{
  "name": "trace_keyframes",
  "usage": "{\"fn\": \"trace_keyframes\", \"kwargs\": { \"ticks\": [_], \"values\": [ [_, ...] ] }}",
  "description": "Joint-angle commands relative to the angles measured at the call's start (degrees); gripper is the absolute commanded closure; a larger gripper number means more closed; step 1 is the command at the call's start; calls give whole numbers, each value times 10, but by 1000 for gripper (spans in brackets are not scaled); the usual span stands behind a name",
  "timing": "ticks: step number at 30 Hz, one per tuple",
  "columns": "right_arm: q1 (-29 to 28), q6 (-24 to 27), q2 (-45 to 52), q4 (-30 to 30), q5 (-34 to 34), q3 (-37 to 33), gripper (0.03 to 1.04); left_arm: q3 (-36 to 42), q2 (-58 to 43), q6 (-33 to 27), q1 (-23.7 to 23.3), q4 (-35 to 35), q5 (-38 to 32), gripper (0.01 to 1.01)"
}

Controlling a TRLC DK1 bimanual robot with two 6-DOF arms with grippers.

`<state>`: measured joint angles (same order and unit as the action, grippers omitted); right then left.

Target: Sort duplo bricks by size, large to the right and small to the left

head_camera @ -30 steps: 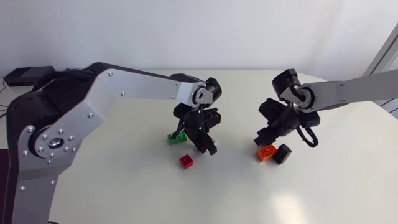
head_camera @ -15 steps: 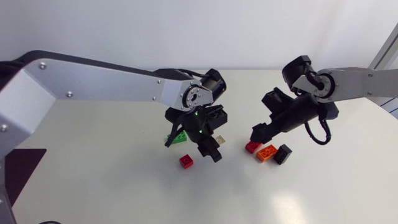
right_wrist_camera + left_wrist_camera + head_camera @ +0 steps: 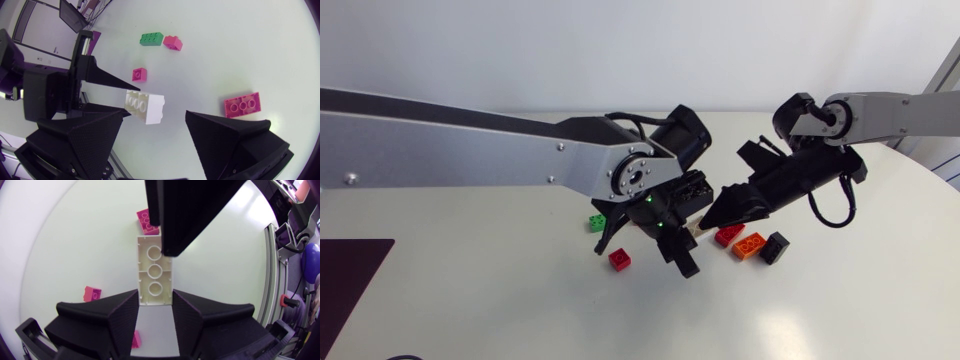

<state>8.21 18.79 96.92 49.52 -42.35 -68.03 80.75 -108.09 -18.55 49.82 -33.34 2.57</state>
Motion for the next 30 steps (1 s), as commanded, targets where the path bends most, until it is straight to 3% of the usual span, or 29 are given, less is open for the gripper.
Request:
{"fn": "trace_keyframes", "kwargs": {
  "ticks": [1,5,10,12,13,16,23,30],
  "values": [
    [0,5,26,14,-19,-5,241,-16,24,-6,7,12,-5,751],
    [1,5,34,15,-41,-4,439,-24,39,-7,12,25,-5,749],
    [0,5,36,19,-76,-2,815,-41,52,-12,22,37,-3,743],
    [1,11,34,20,-83,3,821,-45,53,-15,26,37,-3,734],
    [1,12,30,20,-85,5,825,-47,53,-15,26,37,-3,646],
    [-3,12,16,19,-85,12,839,-50,57,-16,17,37,-4,44],
    [-27,14,-17,17,-64,20,859,-53,68,-26,-31,38,-8,41],
    [-60,12,-28,-42,68,25,854,-57,27,-91,-127,38,-38,41]
  ]
}}
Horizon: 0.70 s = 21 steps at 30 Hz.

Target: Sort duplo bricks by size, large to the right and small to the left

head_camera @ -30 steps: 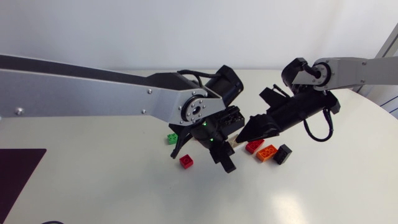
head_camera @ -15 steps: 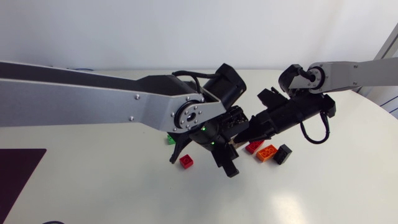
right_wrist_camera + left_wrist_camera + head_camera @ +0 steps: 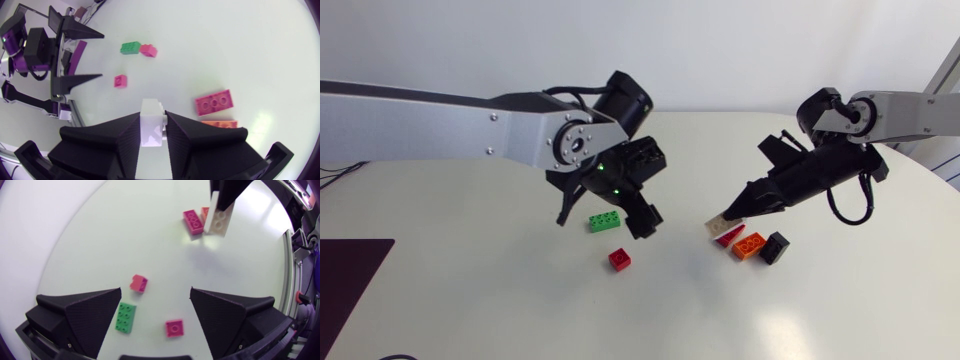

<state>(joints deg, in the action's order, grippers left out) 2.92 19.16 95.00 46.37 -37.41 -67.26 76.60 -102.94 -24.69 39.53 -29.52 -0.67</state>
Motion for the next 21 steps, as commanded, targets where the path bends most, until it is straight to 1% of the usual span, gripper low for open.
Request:
{"fn": "trace_keyframes", "kwargs": {
  "ticks": [1,3,5,6,9,13,17,21],
  "values": [
    [-10,8,-10,-22,44,18,852,-15,-32,-38,-39,0,-7,43],
    [-13,3,-12,-59,88,24,852,-13,-45,-55,-58,0,-8,46],
    [-20,4,-6,-71,122,20,852,-8,-61,-70,-76,0,-8,54],
    [-20,4,-5,-91,148,24,851,-7,-68,-77,-83,0,-9,56],
    [-20,3,-5,-131,216,35,851,-7,-86,-95,-94,0,-11,57],
    [-26,9,2,-170,290,41,849,-1,-106,-116,-103,0,-15,59],
    [-37,16,20,-180,320,38,848,7,-124,-134,-108,-1,-16,72],
    [-41,25,33,-180,334,38,848,14,-134,-148,-111,-9,-16,74]
  ]
}}
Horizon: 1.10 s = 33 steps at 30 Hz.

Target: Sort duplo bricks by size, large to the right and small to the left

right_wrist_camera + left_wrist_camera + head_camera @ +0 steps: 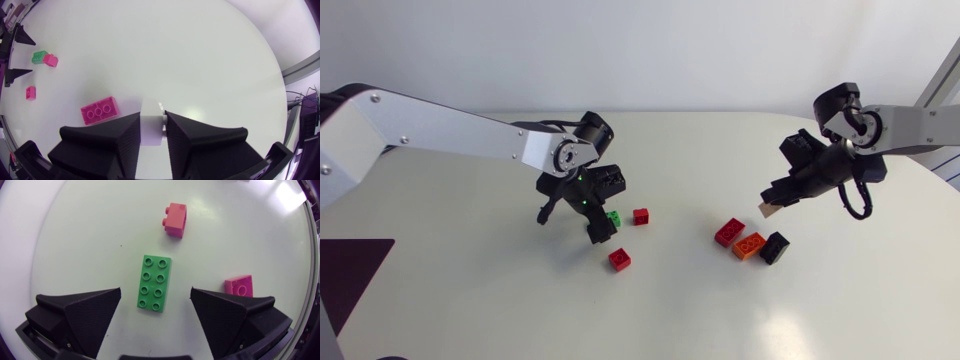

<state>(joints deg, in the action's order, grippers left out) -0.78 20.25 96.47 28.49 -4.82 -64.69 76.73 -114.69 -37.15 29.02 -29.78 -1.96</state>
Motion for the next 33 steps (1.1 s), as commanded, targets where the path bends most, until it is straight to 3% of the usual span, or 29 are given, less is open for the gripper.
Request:
{"fn": "trace_keyframes", "kwargs": {
  "ticks": [1,13,19,33],
  "values": [
    [-4,15,21,1,9,12,846,15,-19,-26,-6,-7,-2,75],
    [-3,30,43,18,23,11,836,77,-72,-57,-19,-71,13,120],
    [-1,35,41,29,23,17,834,105,-87,-67,-26,-99,53,167],
    [2,46,23,34,15,37,823,159,-138,-86,-43,-131,73,223]
  ]
}}
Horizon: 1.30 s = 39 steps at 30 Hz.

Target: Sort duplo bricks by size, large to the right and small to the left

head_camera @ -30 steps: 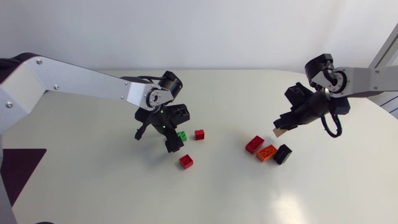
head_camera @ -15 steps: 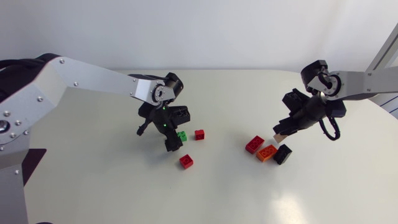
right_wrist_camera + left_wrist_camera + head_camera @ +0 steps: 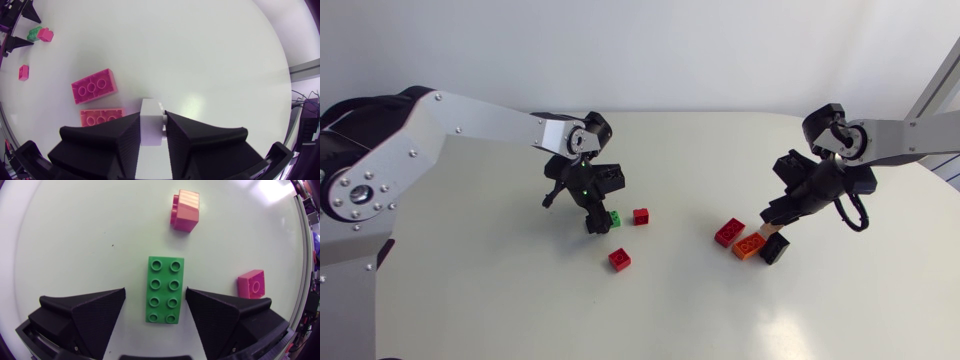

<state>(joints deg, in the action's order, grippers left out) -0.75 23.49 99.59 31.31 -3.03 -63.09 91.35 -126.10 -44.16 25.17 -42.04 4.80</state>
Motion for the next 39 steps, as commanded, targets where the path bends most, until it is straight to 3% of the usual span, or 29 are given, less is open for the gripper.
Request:
{"fn": "trace_keyframes", "kwargs": {
  "ticks": [1,4,5,6,9,11,16,25,37,39],
  "values": [
    [2,14,-9,6,-4,23,821,15,-27,-16,-5,-9,9,262],
    [3,14,-15,5,-10,29,790,18,-31,-16,-3,-12,19,469],
    [3,14,-16,4,-12,30,703,20,-32,-16,-1,-16,20,572],
    [2,14,-17,5,-14,31,592,20,-32,-15,1,-19,25,743],
    [1,14,-21,3,-19,36,267,22,-30,-15,7,-41,38,754],
    [0,14,-26,2,-22,38,152,18,-26,-13,9,-43,40,759],
    [-5,11,-49,3,-35,39,66,2,7,0,16,-41,45,777],
    [-7,-5,-109,38,-99,28,67,-36,115,46,66,-10,50,777],
    [-9,-8,-78,199,-400,-36,74,-96,199,114,185,67,47,772],
    [-5,-1,-63,221,-439,-44,130,-104,204,121,200,79,47,772]
  ]
}}
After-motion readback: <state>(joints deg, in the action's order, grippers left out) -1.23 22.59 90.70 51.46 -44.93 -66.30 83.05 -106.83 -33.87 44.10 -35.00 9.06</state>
